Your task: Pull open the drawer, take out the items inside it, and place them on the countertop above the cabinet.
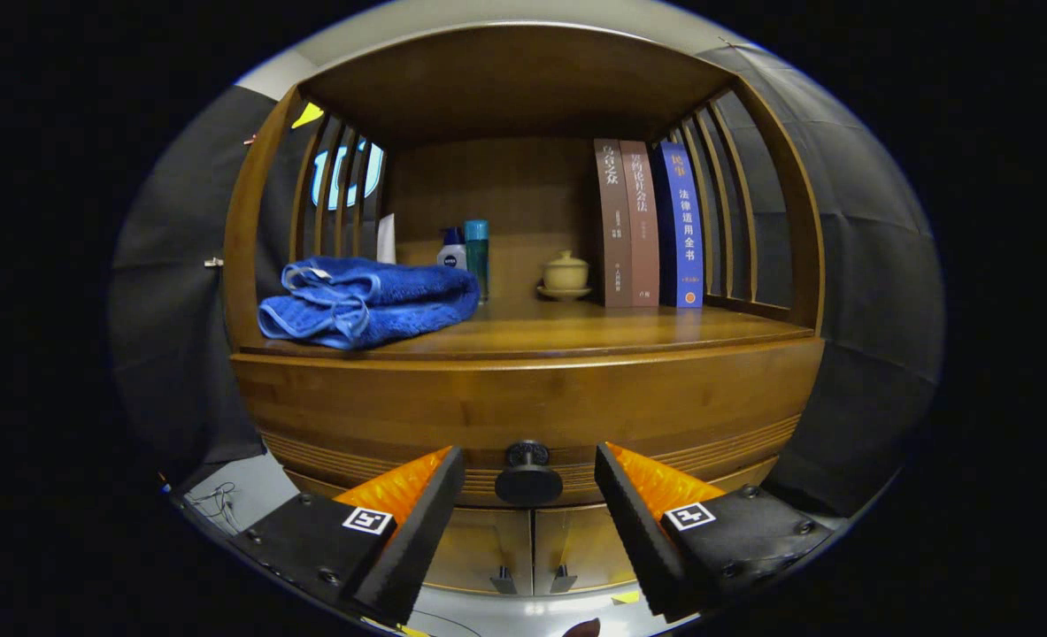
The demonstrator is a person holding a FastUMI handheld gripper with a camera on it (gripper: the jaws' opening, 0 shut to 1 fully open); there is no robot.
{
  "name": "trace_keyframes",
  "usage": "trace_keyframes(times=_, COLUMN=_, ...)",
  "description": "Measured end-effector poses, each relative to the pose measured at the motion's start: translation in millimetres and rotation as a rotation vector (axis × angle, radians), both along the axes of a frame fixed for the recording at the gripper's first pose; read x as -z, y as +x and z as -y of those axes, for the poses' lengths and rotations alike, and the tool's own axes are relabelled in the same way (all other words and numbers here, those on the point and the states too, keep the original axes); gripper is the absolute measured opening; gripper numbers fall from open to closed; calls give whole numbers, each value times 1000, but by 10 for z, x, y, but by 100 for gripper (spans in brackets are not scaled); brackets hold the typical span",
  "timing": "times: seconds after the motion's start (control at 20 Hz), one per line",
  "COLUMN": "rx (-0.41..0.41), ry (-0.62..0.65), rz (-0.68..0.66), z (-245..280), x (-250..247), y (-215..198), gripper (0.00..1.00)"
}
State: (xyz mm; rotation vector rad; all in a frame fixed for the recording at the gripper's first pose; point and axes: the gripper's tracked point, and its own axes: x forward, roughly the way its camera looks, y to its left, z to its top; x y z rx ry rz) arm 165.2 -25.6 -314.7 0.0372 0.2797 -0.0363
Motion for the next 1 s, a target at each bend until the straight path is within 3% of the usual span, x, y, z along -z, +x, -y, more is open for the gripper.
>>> trace_keyframes(times=0.2, rx=1, ry=-9, rz=-47, z=24, x=198, y=63, gripper=55)
trace_keyframes(times=0.45, rx=14, ry=-60, rz=-24, z=20, x=171, y=59, gripper=43)
trace_keyframes(times=0.5, rx=14, ry=-61, rz=-15, z=23, x=173, y=65, gripper=36)
trace_keyframes(times=1.0, rx=11, ry=-26, rz=-30, z=18, x=155, y=-95, gripper=36)
